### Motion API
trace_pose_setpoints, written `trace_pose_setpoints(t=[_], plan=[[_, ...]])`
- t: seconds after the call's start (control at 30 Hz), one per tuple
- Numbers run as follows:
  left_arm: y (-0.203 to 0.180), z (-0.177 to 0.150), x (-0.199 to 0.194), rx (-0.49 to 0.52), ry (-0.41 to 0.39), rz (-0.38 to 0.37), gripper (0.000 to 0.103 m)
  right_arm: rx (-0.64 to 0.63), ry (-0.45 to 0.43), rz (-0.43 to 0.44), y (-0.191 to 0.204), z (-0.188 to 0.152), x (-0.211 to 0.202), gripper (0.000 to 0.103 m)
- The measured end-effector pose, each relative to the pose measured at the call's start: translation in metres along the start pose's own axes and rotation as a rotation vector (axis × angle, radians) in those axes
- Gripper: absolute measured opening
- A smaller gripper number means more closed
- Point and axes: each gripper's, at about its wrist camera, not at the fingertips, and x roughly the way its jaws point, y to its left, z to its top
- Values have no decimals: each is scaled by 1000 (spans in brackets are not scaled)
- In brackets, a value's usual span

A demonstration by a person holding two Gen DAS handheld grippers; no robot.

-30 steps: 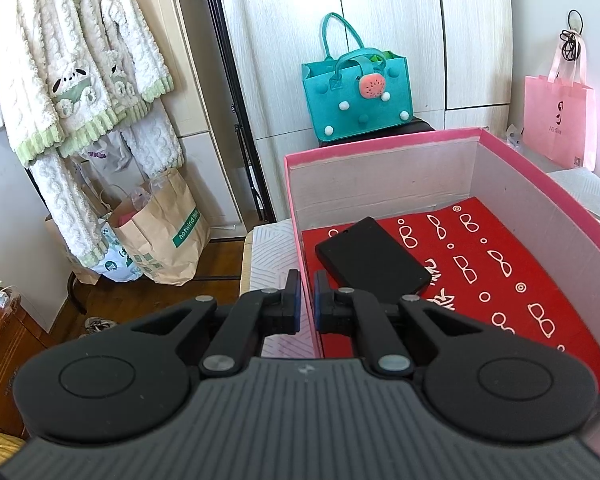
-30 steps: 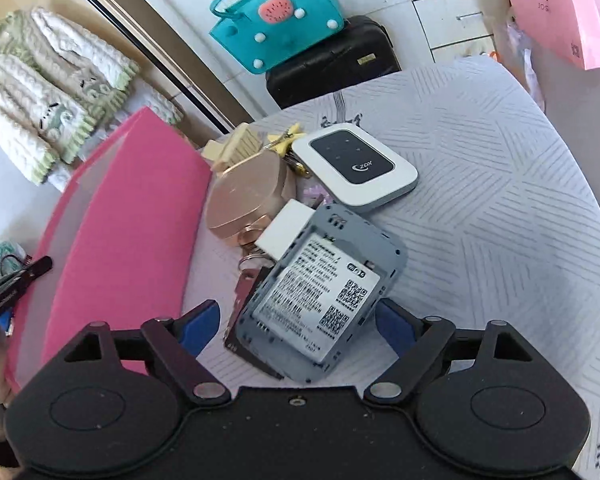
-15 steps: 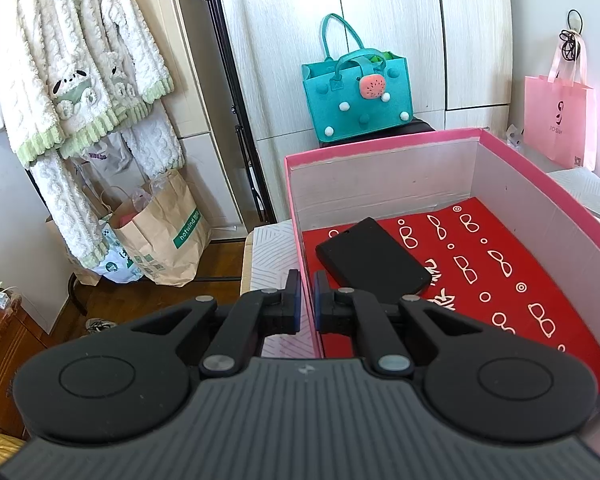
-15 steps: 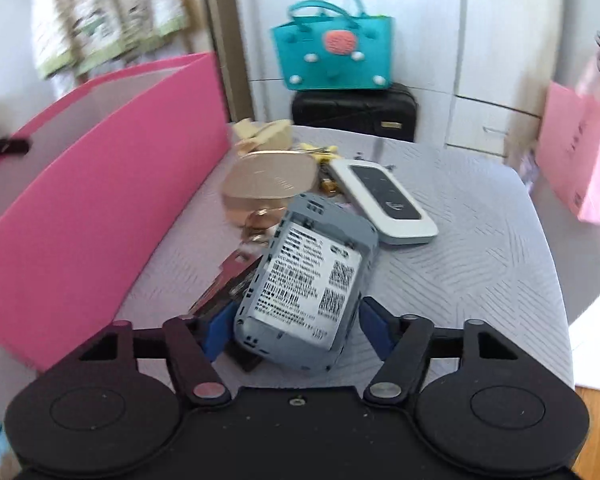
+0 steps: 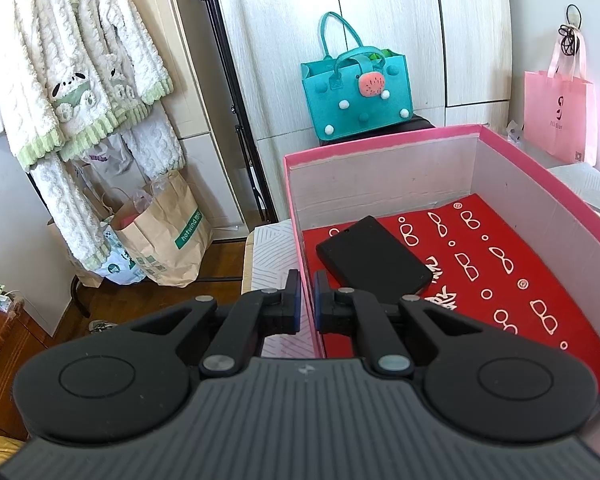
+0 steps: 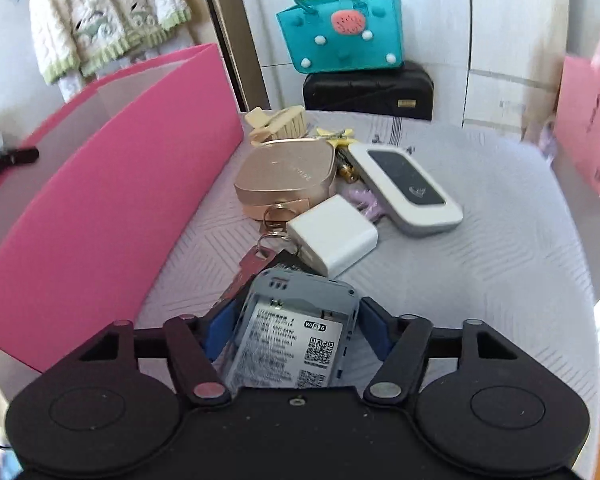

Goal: Organize rigid objects
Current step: 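Grasp the grey pocket wifi router with the right gripper, then lift the grey router with the right gripper and adjust the grip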

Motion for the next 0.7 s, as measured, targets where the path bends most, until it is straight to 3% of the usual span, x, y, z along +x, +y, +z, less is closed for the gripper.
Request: trace_pose_setpoints(t=[0.07, 0.17, 0.3, 0.47, 0.57, 0.7], plan=[[-1, 0, 0, 6, 3, 2, 6, -26, 4, -11, 4, -1, -1, 68], [-1, 0, 1, 4, 2, 0, 6, -85, -2, -79, 13, -5, -6, 80], [-2, 1, 1, -4, 2, -3, 6, -93, -2, -141, 18, -13, -14, 81], [-2, 1, 1, -4, 2, -3, 6, -19, 39, -75, 8, -18, -18, 80], [-2, 1, 1, -4, 2, -2, 6, 37, 33, -25, 1, -22, -19, 66], [1, 1, -1, -27, -13, 0, 6, 114, 28, 38, -13, -21, -20, 66]])
